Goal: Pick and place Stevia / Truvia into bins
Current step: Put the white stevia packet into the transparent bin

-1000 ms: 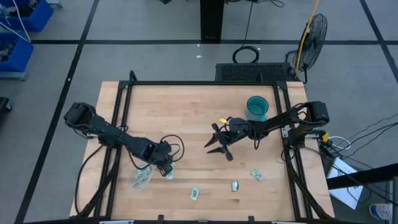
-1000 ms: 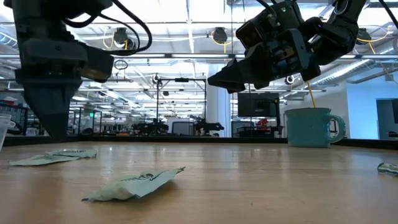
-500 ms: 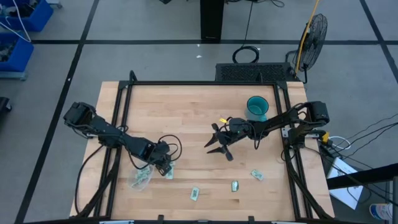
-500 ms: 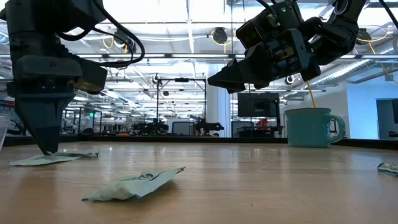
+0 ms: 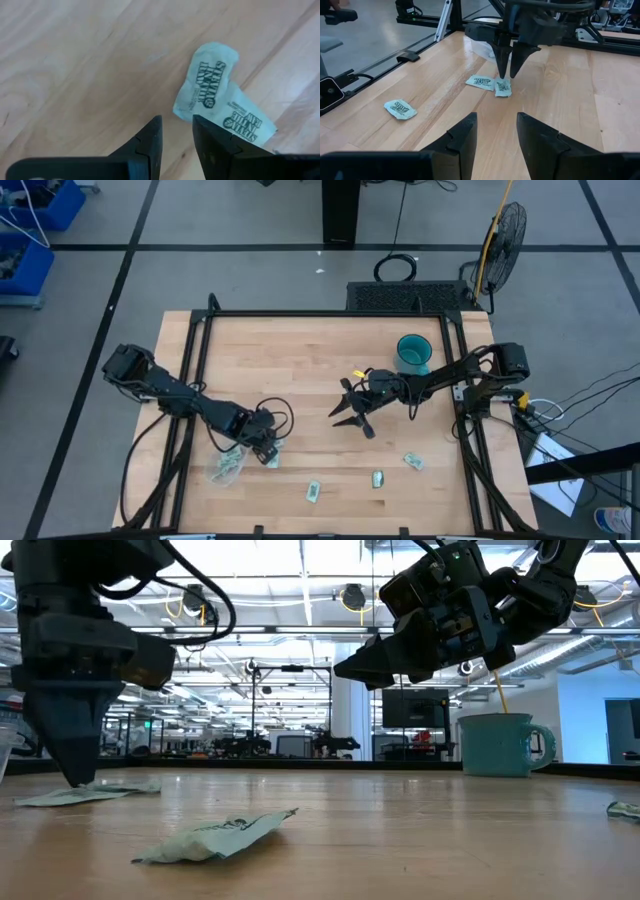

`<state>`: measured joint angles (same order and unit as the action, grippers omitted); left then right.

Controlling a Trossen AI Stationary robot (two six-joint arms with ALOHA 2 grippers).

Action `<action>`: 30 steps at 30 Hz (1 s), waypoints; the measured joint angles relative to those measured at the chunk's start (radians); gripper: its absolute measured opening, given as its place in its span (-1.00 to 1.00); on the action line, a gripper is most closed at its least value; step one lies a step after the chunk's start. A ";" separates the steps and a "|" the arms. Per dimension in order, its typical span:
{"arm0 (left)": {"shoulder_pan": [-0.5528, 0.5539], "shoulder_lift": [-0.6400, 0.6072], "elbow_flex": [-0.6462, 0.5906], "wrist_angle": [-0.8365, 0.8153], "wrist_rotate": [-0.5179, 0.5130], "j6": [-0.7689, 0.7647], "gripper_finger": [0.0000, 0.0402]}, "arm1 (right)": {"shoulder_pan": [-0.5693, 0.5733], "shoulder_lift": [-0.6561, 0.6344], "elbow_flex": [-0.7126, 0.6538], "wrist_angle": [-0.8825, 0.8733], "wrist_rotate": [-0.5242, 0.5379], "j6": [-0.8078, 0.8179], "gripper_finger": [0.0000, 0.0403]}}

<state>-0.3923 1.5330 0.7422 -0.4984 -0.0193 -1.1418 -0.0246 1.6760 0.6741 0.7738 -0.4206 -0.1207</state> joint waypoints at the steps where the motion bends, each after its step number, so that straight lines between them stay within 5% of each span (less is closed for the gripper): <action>1: 0.000 0.000 0.000 0.001 0.000 -0.001 -0.45 | 0.000 0.000 0.000 0.000 0.000 0.000 -0.34; 25: 0.001 0.000 -0.034 0.071 -0.014 -0.027 -0.45 | 0.000 0.000 0.000 0.007 0.000 0.000 -0.34; 30: 0.001 0.000 -0.036 0.080 -0.018 0.026 -0.62 | 0.000 0.000 0.000 0.007 0.000 0.000 -0.34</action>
<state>-0.3912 1.5326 0.7063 -0.4182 -0.0371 -1.1157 -0.0250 1.6760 0.6739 0.7807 -0.4206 -0.1211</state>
